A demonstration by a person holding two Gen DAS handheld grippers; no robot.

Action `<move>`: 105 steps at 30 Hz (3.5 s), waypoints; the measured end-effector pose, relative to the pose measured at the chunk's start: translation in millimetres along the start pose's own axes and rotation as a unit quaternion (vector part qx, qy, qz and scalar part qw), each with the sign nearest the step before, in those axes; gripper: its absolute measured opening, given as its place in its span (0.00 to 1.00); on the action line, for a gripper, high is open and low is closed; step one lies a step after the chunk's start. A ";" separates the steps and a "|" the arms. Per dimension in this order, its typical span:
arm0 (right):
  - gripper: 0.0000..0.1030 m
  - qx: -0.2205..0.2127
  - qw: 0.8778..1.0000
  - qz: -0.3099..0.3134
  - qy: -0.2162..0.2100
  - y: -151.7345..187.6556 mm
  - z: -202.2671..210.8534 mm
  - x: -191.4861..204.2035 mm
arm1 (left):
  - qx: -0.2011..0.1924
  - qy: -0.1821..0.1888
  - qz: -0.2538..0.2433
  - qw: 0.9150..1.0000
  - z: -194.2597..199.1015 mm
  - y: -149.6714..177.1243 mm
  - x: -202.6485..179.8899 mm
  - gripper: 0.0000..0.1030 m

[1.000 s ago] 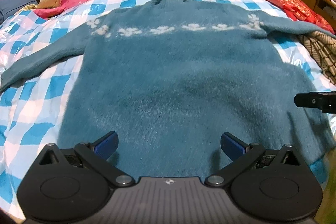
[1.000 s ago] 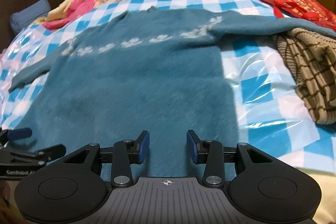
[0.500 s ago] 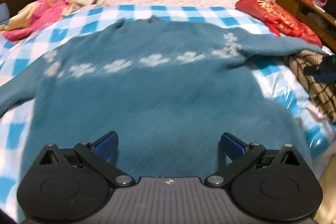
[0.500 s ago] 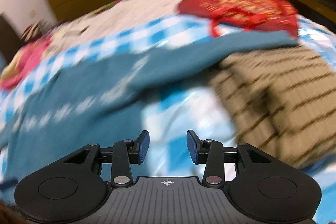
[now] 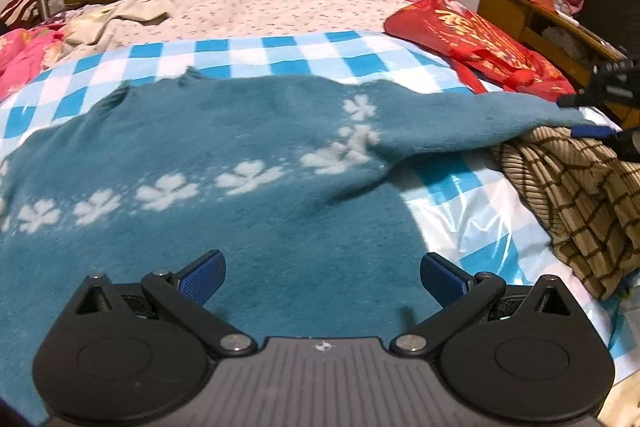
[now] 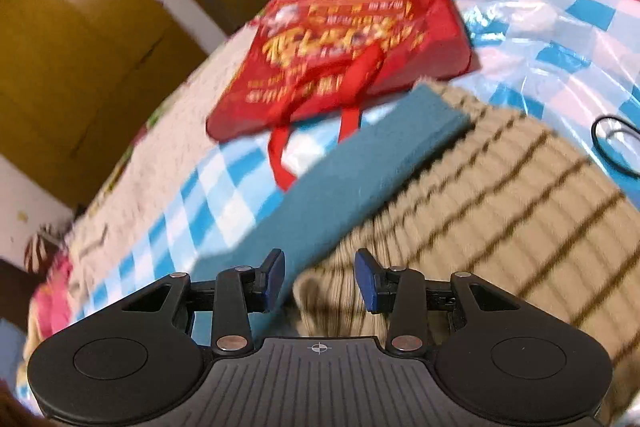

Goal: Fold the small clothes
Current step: 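Close the right tool on the sleeve cuff, then carry the sleeve across the sweater body with the right tool and release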

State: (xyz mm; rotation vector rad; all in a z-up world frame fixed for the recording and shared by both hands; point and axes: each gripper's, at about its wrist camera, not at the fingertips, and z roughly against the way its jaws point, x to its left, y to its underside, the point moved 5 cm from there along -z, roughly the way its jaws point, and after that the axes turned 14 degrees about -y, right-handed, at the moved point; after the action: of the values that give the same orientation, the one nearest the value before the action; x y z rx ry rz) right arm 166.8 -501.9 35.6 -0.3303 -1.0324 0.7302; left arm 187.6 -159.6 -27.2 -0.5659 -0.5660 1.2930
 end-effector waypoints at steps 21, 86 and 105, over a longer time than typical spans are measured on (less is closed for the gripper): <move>0.35 -0.071 0.995 -0.063 0.001 -32.2 -43.4 -28.2 | 0.005 -0.012 0.005 1.000 7.5 1.3 -3.4 1.00; 0.23 0.198 0.772 0.587 -0.140 357.8 -175.2 335.2 | -0.045 -0.102 0.199 0.974 28.3 93.5 200.2 1.00; 0.26 0.261 0.726 0.612 -0.172 391.4 -151.2 376.1 | -0.040 -0.119 0.218 0.968 33.9 97.7 214.7 1.00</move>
State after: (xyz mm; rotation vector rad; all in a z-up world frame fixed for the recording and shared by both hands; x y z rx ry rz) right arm 260.3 51.5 -14.3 -0.3666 -0.7937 2.3182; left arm 133.8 71.1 -52.7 -0.6274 -0.7196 1.7778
